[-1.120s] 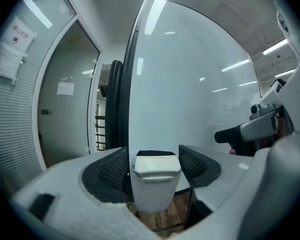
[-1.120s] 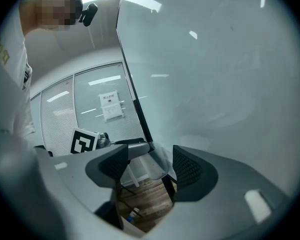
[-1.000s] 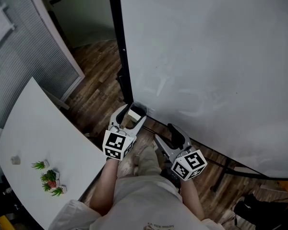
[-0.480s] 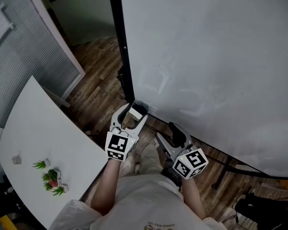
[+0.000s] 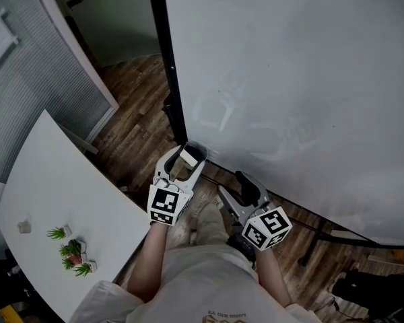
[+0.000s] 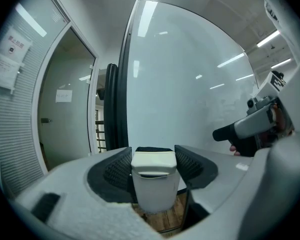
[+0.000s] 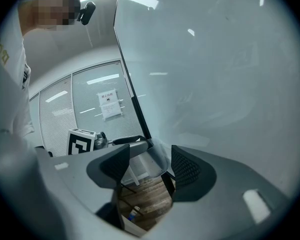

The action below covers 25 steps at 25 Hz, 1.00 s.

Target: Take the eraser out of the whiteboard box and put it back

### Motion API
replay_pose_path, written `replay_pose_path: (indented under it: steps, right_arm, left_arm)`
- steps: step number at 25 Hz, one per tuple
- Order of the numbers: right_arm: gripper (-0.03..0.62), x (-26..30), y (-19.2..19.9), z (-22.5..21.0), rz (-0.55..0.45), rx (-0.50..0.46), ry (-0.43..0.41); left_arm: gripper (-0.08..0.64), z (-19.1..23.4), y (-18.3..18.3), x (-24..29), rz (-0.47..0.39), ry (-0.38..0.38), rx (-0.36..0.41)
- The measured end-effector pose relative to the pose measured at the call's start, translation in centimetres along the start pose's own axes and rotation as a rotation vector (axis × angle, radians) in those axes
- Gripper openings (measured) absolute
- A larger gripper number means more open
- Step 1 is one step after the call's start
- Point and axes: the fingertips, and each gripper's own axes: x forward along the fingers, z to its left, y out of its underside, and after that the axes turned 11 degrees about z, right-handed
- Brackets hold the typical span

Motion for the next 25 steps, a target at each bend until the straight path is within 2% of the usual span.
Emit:
replay_pose_path:
  steps: [25]
  right_arm:
    - [0.238, -1.9, -0.9, -0.1, -0.04, -0.014, 0.013]
  left_arm:
    - [0.265, -0.1, 0.2, -0.2, 0.016, 0.013, 0.002]
